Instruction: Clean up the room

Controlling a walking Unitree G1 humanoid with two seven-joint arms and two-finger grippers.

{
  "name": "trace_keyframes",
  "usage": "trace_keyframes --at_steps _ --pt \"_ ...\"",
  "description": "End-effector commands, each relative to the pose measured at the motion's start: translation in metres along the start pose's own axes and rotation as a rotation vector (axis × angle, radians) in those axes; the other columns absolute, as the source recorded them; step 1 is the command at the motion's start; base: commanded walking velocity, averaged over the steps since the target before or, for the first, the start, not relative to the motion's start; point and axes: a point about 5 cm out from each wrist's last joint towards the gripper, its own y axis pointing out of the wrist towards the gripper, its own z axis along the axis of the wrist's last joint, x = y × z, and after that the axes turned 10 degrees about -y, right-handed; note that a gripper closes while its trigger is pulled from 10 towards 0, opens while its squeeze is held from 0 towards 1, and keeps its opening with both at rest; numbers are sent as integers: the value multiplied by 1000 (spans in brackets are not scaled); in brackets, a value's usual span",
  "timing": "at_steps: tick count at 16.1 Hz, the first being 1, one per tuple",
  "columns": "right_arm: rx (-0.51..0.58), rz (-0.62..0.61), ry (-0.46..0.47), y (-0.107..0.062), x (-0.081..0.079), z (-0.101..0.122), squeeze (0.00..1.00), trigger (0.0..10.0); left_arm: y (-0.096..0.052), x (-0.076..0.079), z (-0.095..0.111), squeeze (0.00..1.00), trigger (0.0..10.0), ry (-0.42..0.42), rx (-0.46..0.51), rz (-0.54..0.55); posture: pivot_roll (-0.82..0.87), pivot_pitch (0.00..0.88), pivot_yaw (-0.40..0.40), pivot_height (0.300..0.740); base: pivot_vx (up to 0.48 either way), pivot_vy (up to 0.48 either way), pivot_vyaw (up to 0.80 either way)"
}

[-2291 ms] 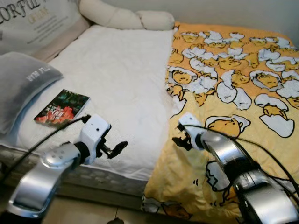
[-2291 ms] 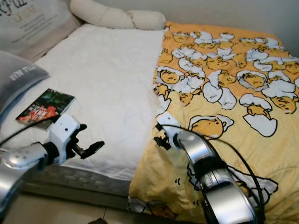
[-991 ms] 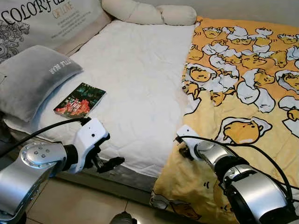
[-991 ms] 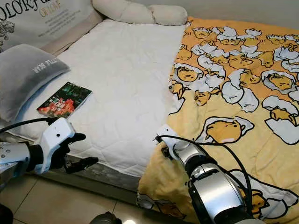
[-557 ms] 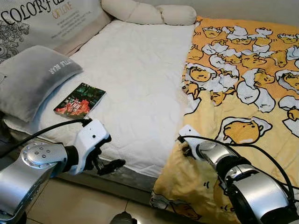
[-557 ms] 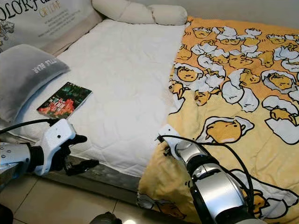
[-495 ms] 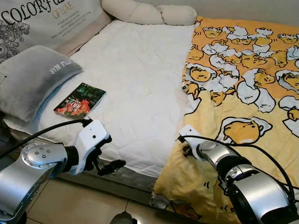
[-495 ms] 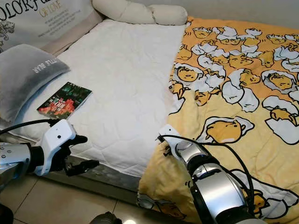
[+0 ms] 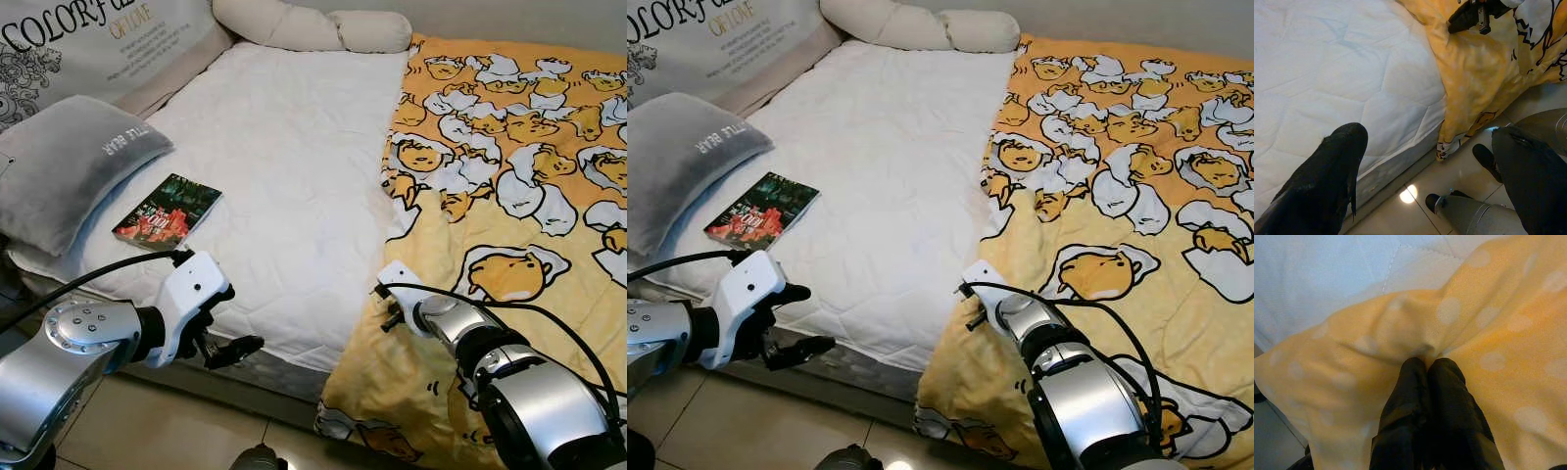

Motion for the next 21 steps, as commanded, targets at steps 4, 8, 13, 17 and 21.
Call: trace_keyframes --at_steps 4,8,13,17,21 --pt "36 28 25 -1 2 0 0 0 -1 3 0 0 10000 9 -5 2 305 0 35 740 0 0 0" --pt "171 133 93 -4 0 12 0 0 -1 2 -2 0 10000 -12 18 39 308 0 29 740 0 0 0" --pt "251 331 51 -3 -21 14 0 0 -1 3 -3 0 10000 -22 23 44 304 0 49 740 0 0 0" --pt "282 324 -56 -3 -26 17 0 9686 0 2 -2 0 10000 -13 19 45 306 0 60 740 0 0 0" --pt "221 128 -34 0 -16 22 1000 10000 -2 3 -4 0 10000 -13 14 59 325 0 51 740 0 0 0"
